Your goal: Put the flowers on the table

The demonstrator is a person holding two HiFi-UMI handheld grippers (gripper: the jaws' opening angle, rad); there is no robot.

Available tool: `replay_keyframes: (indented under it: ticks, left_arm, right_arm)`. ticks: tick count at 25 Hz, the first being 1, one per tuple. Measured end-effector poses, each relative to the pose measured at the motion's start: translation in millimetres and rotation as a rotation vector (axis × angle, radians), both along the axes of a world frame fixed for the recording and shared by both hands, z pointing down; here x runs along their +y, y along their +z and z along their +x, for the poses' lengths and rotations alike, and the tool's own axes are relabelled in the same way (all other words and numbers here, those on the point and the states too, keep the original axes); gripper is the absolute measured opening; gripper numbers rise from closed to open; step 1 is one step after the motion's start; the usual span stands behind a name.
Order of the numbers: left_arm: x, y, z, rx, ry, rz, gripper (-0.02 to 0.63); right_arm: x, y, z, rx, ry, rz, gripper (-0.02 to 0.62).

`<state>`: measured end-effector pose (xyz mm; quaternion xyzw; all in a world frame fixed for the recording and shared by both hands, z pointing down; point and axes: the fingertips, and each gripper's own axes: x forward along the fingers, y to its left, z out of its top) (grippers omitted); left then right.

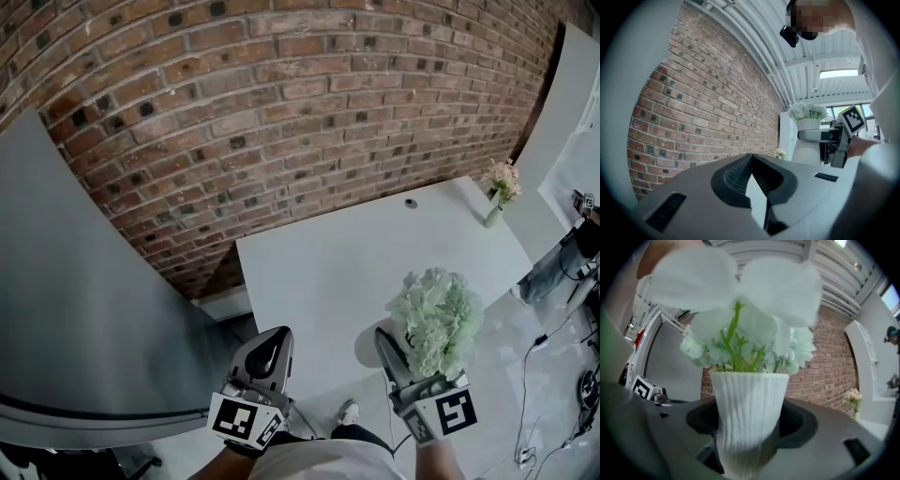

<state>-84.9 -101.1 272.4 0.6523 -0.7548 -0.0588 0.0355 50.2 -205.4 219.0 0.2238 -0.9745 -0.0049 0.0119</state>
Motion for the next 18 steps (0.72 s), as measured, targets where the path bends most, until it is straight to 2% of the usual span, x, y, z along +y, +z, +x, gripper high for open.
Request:
replay_keyframes:
  ticks: [14, 18]
  left_arm:
    - [-31, 32, -24, -0.02, -0.037, -0.024, 0.006]
    - [-42, 50, -26, -0.015, -0.04, -0.031, 0.007]
  right_arm:
    - [-45, 49, -32, 0.023, -0.012, 0.041, 0.353]
    - [-56, 74, -40, 0.034, -0.01, 0.012, 0.353]
